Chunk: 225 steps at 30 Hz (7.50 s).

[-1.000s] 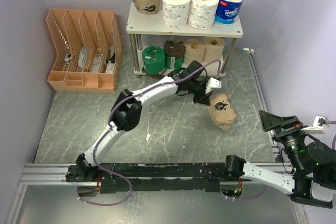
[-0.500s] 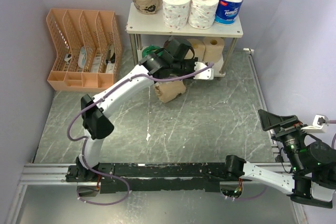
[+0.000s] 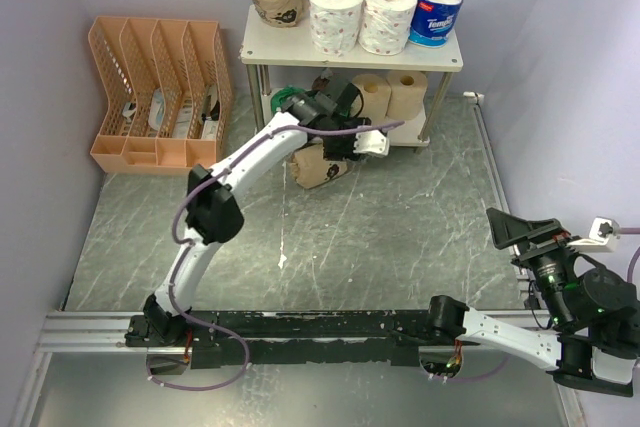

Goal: Place and organize the paper towels onto the shelf

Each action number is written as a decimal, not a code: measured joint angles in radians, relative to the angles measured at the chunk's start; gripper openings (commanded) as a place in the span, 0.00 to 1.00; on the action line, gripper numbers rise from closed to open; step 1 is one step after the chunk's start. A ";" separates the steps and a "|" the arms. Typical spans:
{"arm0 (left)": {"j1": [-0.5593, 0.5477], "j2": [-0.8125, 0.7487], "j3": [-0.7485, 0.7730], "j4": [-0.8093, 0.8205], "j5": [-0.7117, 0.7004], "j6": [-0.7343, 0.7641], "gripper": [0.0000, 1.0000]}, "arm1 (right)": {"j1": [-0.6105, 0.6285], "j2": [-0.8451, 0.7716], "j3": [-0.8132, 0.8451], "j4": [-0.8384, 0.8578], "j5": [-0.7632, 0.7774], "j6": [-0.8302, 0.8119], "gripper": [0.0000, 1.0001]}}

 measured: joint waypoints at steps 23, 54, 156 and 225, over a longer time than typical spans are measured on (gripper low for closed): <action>-0.017 0.205 0.079 -0.225 -0.066 0.483 0.65 | 0.001 0.000 -0.064 0.000 -0.001 0.031 1.00; 0.377 -0.448 -0.882 0.507 0.493 -0.109 0.99 | 0.019 0.137 -0.064 0.190 -0.008 -0.079 1.00; 0.396 -0.535 -0.126 0.181 -0.100 -2.449 0.07 | -0.014 0.245 -0.164 0.390 -0.150 -0.074 1.00; 0.489 -0.488 -0.171 0.567 -0.150 -2.529 0.99 | -0.026 0.416 -0.050 0.122 -0.040 0.293 1.00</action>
